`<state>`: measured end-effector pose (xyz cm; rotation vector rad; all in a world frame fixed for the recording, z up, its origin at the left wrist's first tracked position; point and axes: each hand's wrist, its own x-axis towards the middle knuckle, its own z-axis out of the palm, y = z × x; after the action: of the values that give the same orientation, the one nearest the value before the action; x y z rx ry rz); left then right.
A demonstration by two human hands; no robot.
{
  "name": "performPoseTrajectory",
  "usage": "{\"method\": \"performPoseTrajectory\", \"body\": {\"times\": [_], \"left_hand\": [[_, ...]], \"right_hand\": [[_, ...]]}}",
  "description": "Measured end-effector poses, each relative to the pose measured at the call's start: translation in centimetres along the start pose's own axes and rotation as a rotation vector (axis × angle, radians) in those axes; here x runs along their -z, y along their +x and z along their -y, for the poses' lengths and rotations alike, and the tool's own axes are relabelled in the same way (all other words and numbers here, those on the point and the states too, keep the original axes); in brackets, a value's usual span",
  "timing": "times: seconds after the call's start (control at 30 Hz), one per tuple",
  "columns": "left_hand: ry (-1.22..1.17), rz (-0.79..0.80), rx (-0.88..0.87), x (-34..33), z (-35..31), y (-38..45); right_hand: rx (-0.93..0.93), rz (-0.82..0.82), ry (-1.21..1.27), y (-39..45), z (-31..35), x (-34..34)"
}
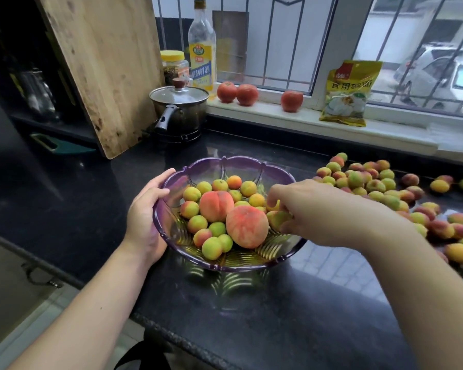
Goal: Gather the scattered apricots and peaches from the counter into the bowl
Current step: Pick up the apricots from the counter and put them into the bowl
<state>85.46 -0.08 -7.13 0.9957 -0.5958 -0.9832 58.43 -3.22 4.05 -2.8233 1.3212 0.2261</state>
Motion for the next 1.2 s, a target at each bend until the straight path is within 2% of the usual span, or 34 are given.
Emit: {"method": "performPoseTrajectory", "body": {"times": [0.1,0.33,0.63,0.73,0.8,0.87,1.03,1.2], "left_hand": [[-0.004,0.005,0.003,0.0,0.0,0.2],[-0.010,0.004,0.007,0.0,0.1,0.2],[0.020,0.006,-0.016,-0.3,-0.1,-0.2],[0.035,-0.022,-0.039,-0.5,-0.1,-0.8],[0.058,-0.047,-0.069,-0.8,-0.2,-1.3],[0.104,-0.060,-0.102,-1.4,-0.2,-1.9],[0.219,-0.093,-0.185,-3.7,0.9,-3.7],[0.230,-0.086,-0.208,-3.8,0.9,-3.7]], "right_hand": [[0.004,0.007,-0.097,0.6,0.3,-0.4],[-0.009,0.056,-0.052,0.9,1.1,-0.4],[-0.030,-0.012,-0.084,0.9,1.1,-0.8],[-0.059,-0.129,0.066,0.2,-0.6,0.4],[-0.149,-0.299,0.176,-0.7,-3.0,2.0],[-0.276,-0.382,0.227,-1.6,-6.3,2.6],[-0.606,-0.163,0.289,-2.4,-12.5,-0.4],[-0.669,-0.090,0.286,-1.7,-14.1,-1.9]]}}
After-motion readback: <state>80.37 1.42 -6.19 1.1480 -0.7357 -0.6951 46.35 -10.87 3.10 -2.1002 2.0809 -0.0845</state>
